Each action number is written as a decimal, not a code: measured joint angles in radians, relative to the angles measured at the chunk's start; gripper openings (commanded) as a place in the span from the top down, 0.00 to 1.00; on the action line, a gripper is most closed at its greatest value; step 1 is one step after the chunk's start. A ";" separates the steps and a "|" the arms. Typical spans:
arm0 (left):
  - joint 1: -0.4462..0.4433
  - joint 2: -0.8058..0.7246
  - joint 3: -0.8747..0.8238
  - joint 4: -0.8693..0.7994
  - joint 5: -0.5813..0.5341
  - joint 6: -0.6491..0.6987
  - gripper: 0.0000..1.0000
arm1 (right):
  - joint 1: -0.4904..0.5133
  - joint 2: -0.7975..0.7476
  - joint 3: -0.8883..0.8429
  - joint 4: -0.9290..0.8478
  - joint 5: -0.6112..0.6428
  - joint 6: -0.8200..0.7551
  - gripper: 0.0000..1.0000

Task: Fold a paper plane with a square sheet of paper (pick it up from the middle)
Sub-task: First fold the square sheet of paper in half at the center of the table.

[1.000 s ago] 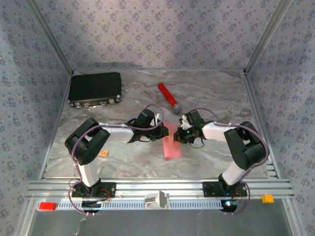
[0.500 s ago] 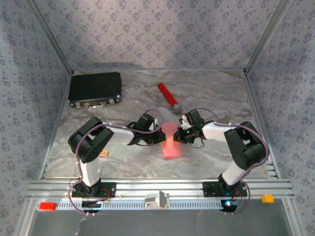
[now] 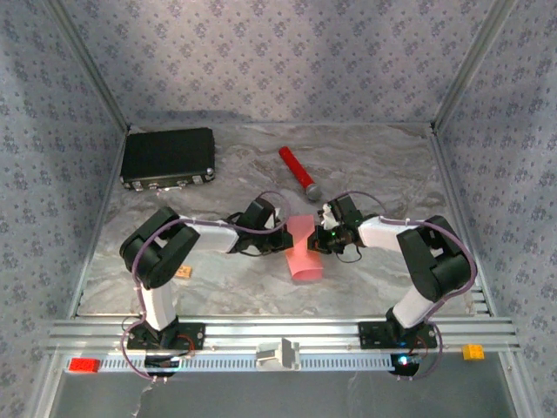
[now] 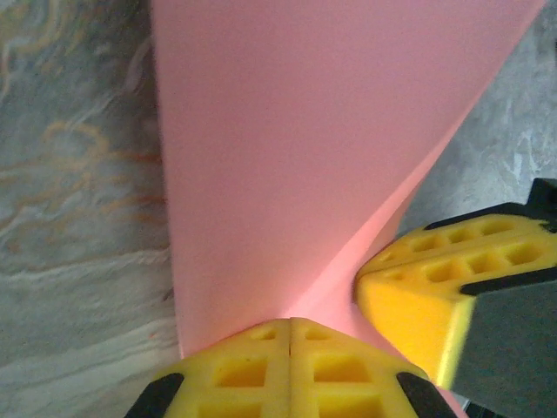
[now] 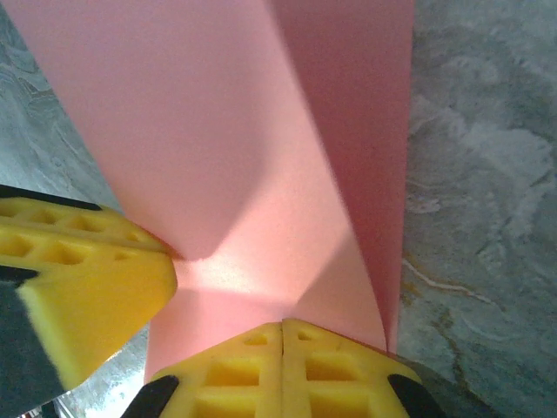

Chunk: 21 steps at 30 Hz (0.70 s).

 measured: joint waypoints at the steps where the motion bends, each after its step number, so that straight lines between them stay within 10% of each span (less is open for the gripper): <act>1: 0.000 0.000 0.016 -0.011 -0.001 0.007 1.00 | 0.000 0.000 -0.001 0.000 0.000 0.000 1.00; 21: 0.026 0.046 0.066 -0.067 -0.007 0.040 1.00 | 0.000 -0.004 -0.003 0.000 0.003 0.003 1.00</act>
